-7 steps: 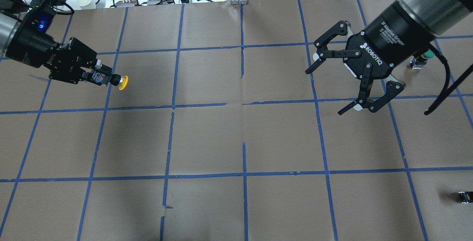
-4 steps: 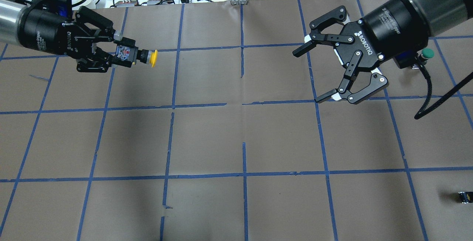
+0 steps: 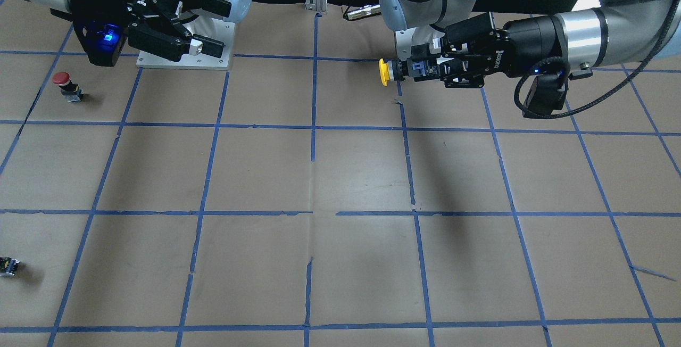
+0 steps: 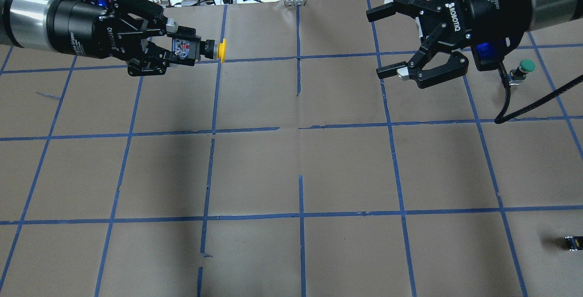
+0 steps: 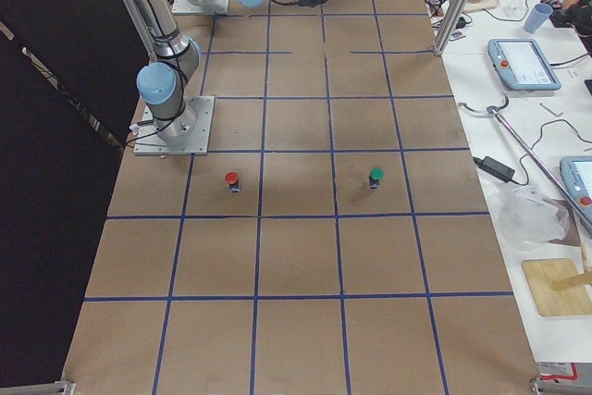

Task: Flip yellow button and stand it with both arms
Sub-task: 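Lift the button with the left gripper and raise it toward the right gripper, then bring the right gripper to the yellow cap while the left gripper holds the button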

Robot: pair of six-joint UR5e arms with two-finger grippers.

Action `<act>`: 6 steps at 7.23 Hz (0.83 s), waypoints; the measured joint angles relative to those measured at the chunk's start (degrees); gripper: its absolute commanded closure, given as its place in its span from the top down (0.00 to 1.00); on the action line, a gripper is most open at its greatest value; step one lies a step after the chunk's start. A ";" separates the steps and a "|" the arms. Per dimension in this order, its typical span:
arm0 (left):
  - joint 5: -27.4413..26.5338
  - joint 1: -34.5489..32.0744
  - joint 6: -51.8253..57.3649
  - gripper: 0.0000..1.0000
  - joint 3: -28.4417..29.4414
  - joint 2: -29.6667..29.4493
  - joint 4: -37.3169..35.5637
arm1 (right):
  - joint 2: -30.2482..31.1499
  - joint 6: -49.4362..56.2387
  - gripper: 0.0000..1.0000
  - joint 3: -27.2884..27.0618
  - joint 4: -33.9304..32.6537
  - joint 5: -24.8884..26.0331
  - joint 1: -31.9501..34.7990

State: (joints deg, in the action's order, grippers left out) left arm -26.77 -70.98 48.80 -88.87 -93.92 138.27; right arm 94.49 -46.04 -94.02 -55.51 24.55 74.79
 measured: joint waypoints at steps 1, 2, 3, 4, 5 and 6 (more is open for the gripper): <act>0.74 -0.17 7.50 0.21 0.11 0.33 2.21 | -0.11 -0.13 1.00 -0.89 0.08 -2.65 0.11; 1.34 -0.27 13.24 0.21 0.38 0.50 4.11 | -0.11 -0.37 1.00 -2.15 0.12 -5.14 0.30; 1.63 -0.48 17.73 0.21 0.71 0.65 5.13 | -0.09 -0.63 0.99 -3.37 0.12 -7.53 0.55; 2.54 -0.90 21.04 0.21 0.88 0.77 6.23 | -0.09 -0.76 0.99 -4.18 0.06 -9.79 1.31; 4.89 -1.61 22.94 0.21 0.97 0.88 7.62 | -0.11 -0.98 0.99 -4.56 -0.15 -11.88 3.07; 8.26 -2.49 23.78 0.21 1.00 0.97 8.32 | -0.34 -1.33 0.99 -4.72 -0.47 -13.43 5.02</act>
State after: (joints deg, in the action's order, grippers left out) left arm -18.51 -73.46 72.59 -87.87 -92.95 146.59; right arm 94.15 -47.37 -98.74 -55.98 11.11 79.81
